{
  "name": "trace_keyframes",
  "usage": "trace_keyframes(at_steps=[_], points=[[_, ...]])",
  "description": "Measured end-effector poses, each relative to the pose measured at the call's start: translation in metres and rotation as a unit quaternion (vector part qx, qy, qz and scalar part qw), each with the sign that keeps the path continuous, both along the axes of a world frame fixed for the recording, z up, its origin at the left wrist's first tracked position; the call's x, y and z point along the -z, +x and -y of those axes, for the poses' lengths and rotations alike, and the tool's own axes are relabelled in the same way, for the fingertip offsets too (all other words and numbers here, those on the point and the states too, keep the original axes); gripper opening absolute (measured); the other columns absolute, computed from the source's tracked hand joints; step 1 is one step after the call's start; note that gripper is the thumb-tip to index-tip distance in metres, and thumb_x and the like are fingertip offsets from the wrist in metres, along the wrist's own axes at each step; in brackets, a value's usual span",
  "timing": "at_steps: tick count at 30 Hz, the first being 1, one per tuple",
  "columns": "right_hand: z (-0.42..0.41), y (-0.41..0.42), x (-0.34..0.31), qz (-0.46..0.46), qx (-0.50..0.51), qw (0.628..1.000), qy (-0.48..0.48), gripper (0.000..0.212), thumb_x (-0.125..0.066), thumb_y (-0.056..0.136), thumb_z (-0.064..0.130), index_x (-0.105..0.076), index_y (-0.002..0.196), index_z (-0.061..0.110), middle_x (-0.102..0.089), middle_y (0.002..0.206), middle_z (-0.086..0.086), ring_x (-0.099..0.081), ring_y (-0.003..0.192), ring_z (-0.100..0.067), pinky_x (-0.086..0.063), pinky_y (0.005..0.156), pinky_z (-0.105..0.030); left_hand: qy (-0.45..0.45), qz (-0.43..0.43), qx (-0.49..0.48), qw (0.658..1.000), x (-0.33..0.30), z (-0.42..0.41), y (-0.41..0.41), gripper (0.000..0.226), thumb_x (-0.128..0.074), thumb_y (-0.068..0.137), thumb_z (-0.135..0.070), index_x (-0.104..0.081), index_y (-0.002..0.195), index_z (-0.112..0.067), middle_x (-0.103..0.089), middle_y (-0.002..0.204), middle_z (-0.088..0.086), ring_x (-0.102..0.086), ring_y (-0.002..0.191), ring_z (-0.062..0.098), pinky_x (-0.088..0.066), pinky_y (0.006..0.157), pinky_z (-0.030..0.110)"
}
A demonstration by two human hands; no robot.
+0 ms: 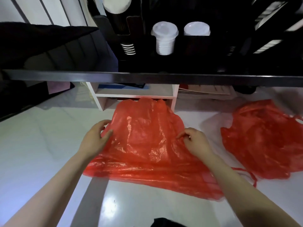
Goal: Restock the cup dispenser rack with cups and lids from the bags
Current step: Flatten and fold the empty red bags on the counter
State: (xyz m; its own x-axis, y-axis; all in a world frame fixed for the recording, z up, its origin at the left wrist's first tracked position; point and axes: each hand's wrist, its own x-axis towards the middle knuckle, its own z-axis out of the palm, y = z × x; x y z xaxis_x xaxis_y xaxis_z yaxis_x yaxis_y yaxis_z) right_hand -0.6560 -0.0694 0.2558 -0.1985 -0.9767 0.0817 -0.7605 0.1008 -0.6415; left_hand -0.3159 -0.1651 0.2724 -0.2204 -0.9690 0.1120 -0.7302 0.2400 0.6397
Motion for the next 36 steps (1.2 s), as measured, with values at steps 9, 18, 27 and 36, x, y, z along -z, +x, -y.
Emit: trace_keyframes(at_steps=[9,18,27,36], points=[[0.062,-0.01,0.011,0.019,0.028,0.999,0.026,0.064,-0.072,0.077,0.044,-0.048,0.134,0.029,-0.055,0.13,-0.004,-0.053,0.117,-0.024,-0.043,0.1,-0.039,0.093,0.095,0.01,0.991,0.032,-0.013,-0.007,0.055,-0.062,0.087,-0.032,-0.048,0.139,-0.022,-0.039,0.147,0.013,-0.037,0.136,0.027,-0.034,0.11,0.04],[0.068,-0.004,0.027,0.193,0.14,0.971,-0.032,0.029,-0.059,0.08,0.004,-0.059,0.077,0.033,-0.061,0.079,0.02,-0.061,0.078,-0.007,-0.044,0.071,-0.01,0.038,0.275,0.0,0.961,0.064,-0.059,0.001,0.068,-0.011,0.089,-0.057,-0.031,0.148,-0.029,-0.024,0.157,0.004,-0.024,0.144,0.029,-0.021,0.113,0.049],[0.053,-0.041,0.026,0.174,0.291,0.94,-0.044,0.034,-0.059,0.086,0.018,-0.052,0.117,0.03,-0.06,0.116,0.002,-0.058,0.11,-0.024,-0.044,0.081,-0.017,0.09,0.242,-0.041,0.965,0.055,-0.067,0.026,0.067,-0.02,0.087,-0.057,-0.032,0.147,-0.031,-0.02,0.158,0.001,-0.019,0.145,0.027,-0.018,0.114,0.045],[0.053,0.009,0.004,0.002,0.084,0.991,-0.102,0.059,-0.068,0.079,0.016,-0.049,0.134,0.024,-0.056,0.128,-0.003,-0.04,0.127,-0.028,-0.022,0.107,-0.043,-0.014,0.105,-0.124,0.987,0.022,-0.038,0.005,0.02,-0.058,0.087,-0.01,-0.074,0.094,-0.019,-0.063,0.122,0.006,-0.055,0.115,0.026,-0.041,0.095,0.037]])
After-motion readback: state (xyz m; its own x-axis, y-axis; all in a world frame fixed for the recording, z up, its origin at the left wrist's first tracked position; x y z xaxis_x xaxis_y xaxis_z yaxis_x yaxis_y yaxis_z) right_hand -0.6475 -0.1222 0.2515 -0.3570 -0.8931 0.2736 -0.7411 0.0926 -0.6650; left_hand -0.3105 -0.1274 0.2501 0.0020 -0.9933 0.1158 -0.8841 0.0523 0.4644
